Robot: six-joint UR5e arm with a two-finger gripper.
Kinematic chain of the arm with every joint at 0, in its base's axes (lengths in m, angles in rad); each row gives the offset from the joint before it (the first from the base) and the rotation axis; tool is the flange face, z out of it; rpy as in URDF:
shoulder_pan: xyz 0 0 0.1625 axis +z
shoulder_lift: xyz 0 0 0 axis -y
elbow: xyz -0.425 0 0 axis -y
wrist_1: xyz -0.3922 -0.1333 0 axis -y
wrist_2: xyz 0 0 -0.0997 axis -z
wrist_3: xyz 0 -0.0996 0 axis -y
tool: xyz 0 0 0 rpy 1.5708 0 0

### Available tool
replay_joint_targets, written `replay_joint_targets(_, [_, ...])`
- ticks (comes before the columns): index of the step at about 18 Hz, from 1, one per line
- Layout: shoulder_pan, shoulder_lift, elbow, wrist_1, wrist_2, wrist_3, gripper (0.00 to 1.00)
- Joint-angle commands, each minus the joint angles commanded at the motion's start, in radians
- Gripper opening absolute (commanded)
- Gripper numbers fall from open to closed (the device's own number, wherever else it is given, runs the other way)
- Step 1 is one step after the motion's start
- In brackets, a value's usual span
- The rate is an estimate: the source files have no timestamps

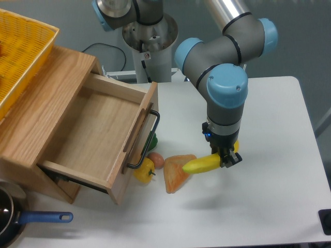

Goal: Place the banana in the top drawer
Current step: 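Close the gripper on the yellow banana resting on the table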

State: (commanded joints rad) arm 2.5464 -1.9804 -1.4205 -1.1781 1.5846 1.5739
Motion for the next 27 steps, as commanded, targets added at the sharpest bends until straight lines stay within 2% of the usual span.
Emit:
replay_joint_targets(20, [-0.003, 0.003, 0.009, -0.002, -0.011, -0.012, 0.39])
replay_joint_targets(27, [0.0, 0.009, 0.051, -0.015, -0.023, -0.141, 0.39])
